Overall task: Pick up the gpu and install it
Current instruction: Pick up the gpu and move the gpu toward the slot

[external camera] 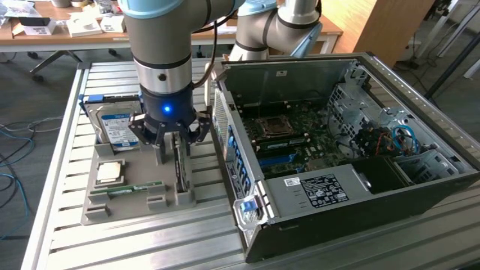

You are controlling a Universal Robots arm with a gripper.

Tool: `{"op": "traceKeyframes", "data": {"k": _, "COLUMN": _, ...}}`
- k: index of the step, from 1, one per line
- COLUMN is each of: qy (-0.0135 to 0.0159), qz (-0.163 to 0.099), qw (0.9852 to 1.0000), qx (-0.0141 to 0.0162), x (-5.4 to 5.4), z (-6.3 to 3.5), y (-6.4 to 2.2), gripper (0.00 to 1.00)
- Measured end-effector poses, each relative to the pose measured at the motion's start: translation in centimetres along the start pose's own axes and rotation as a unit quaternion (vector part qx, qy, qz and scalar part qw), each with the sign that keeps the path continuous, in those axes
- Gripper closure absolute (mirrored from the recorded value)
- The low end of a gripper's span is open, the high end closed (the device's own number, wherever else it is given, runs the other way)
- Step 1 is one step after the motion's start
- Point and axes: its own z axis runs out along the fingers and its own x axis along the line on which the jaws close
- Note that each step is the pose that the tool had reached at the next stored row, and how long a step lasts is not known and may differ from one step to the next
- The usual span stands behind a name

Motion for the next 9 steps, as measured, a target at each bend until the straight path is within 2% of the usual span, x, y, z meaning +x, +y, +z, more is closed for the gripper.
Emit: {"op": "traceKeyframes", "data": {"k": 9, "qy": 0.0, "qz": 0.0, "qw": 1.0, "qx": 0.0, "x": 0.0, "z": 0.17, "y": -0.01, "gripper": 0.47}}
